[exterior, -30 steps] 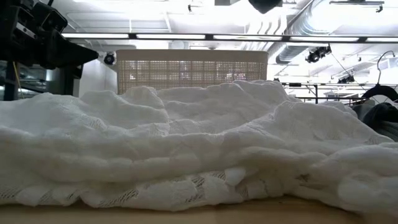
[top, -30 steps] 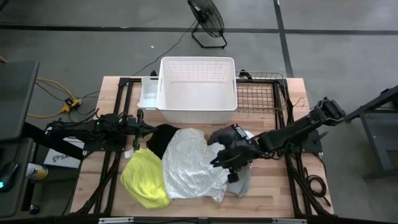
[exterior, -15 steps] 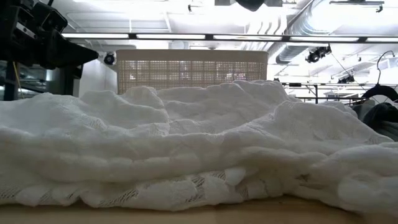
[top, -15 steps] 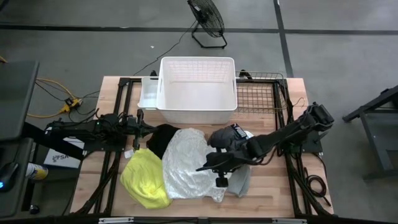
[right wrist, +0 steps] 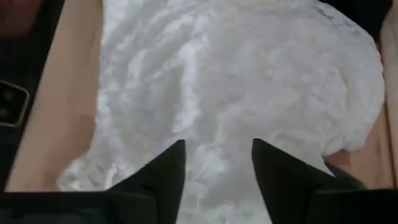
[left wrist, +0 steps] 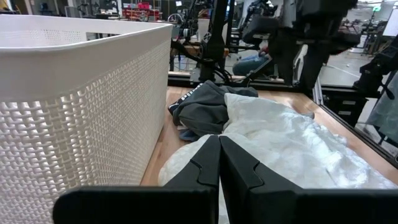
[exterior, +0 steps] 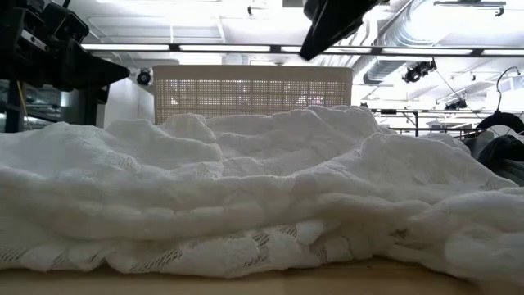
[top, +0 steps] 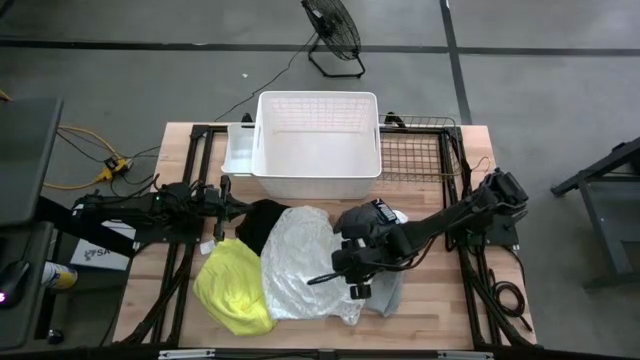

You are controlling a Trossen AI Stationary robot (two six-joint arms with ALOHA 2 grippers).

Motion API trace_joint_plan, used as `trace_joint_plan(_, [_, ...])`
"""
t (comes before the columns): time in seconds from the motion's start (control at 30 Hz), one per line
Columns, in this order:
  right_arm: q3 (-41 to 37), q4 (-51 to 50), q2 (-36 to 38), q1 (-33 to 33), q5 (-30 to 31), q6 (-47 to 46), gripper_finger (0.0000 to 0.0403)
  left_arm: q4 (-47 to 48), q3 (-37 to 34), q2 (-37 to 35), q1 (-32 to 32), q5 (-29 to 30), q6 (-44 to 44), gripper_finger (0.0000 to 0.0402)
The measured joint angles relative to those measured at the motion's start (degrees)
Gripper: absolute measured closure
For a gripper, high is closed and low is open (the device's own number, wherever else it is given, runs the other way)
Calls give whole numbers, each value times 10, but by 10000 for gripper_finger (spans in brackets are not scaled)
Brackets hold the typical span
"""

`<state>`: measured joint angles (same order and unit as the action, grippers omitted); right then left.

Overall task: Pick & Place Cloths
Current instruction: Put the white shirt into the laundry organizer

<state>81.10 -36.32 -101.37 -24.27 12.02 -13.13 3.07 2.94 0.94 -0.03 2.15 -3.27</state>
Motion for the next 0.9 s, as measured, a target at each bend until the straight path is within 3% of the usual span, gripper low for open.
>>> trace_joint_plan(0.33, [0, 12, -58, -15, -8, 75, 167, 0, 0, 0, 0, 0, 0, 401])
trace_joint_plan(0.6, [0, 31, -61, -26, 17, 85, 163, 0, 0, 0, 0, 0, 0, 401])
trace_joint_plan(0.9, [0, 110, -123, -25, 30, 119, 162, 0, 0, 0, 0, 0, 0, 401])
